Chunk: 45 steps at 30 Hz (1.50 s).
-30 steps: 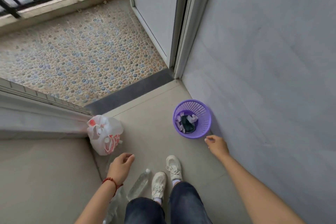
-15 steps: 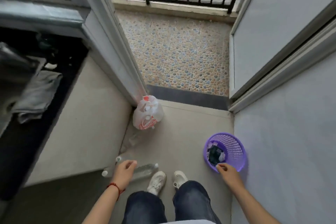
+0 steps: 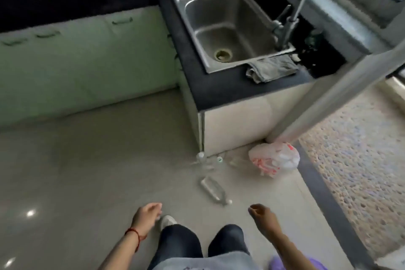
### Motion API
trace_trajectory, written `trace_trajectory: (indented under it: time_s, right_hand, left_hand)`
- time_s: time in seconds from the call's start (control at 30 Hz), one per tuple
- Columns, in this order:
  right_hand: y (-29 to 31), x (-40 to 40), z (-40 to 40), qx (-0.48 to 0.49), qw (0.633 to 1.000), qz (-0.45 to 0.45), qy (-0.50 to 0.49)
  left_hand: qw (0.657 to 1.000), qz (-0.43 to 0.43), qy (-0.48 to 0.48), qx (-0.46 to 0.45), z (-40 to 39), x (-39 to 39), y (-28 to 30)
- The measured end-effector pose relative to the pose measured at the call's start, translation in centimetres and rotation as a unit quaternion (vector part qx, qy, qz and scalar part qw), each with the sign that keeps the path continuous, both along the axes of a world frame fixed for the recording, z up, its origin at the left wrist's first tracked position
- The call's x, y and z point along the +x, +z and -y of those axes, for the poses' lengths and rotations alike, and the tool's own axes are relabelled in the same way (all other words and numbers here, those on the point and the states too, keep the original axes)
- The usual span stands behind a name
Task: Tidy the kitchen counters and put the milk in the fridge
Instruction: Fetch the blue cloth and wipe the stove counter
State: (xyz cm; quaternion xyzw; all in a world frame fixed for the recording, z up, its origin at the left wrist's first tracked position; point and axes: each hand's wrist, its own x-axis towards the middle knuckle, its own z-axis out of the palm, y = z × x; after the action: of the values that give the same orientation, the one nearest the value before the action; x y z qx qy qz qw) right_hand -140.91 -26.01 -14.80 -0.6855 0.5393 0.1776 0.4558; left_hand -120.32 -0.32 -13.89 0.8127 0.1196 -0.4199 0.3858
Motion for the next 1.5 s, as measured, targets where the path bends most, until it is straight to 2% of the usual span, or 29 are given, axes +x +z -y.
trace_trajectory:
  time_s: [0.2,0.37,0.5,0.77,0.97,1.13,1.4,1.5]
  right_hand:
    - [-0.4,12.7,-5.7,-0.007,0.990,-0.001,0.144]
    - [-1.8,22.5,-11.0,-0.025,0.968,-0.013,0.249]
    - [-0.7,29.1,-15.6,-0.037,0.946,-0.011,0.323]
    - [-1.9,41.4,-20.7,-0.008,0.927,-0.027,0.373]
    - [-1.6,53.9,-25.2,0.006,0.909,-0.029,0.415]
    - [-3.0,66.3,-33.1,0.035,0.864,-0.023,0.501]
    - [-1.4,77.9,-53.7,0.055,0.774,0.013,0.630]
    - [-3.1,81.5,-60.2,0.056,0.770,0.031,0.635]
  left_hand:
    - [0.986,-0.023,0.167,0.003,-12.5,2.6,-0.7]
    - [0.963,-0.035,0.265,0.025,-21.2,5.1,-0.8]
    - [0.950,-0.032,0.310,0.013,-24.6,7.5,-0.4]
    - [0.912,-0.017,0.410,-0.029,-29.6,17.3,0.1]
    - [0.855,-0.003,0.516,-0.045,-35.2,25.7,0.4]
    - [0.785,-0.003,0.615,-0.078,-39.6,28.8,0.7]
    - [0.679,-0.046,0.730,-0.054,-48.4,27.8,-1.1]
    - [0.659,-0.059,0.748,-0.053,-53.5,29.0,-2.0]
